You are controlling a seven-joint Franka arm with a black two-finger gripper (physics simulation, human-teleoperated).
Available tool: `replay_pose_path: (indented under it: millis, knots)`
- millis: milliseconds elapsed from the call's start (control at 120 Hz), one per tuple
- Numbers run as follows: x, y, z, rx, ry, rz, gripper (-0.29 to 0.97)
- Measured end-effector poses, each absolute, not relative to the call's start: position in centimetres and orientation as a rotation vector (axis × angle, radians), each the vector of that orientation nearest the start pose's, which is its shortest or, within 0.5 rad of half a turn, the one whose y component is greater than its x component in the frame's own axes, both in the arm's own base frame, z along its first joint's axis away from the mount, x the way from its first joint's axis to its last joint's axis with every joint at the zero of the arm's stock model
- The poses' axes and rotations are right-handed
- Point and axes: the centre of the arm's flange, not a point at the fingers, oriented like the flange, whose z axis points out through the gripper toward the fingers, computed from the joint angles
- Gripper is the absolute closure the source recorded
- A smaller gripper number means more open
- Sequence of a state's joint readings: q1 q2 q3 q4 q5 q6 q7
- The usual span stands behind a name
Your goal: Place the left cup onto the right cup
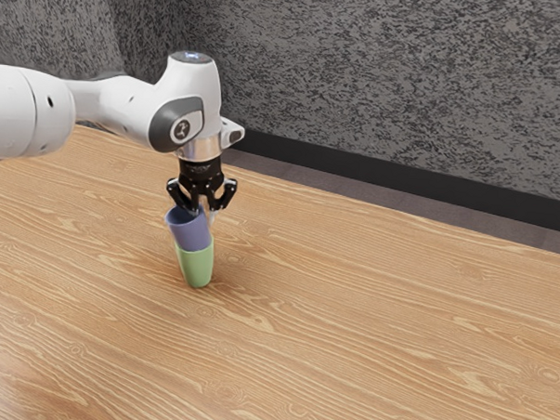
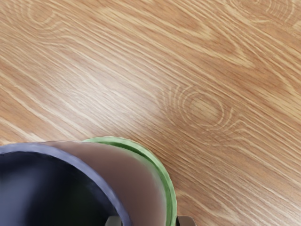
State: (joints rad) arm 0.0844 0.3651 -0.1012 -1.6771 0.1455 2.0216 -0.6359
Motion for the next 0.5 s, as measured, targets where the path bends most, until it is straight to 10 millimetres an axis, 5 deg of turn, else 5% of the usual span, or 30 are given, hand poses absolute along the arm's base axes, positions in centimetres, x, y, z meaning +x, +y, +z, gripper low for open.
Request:
replay_pose_path:
  millis: [208, 500]
  knots:
    - [65.57, 0.45, 38.99, -2.929, -0.839, -0.020, 0.20]
    - [65.57, 0.41, 39.03, -2.932, -0.831, -0.021, 0.05]
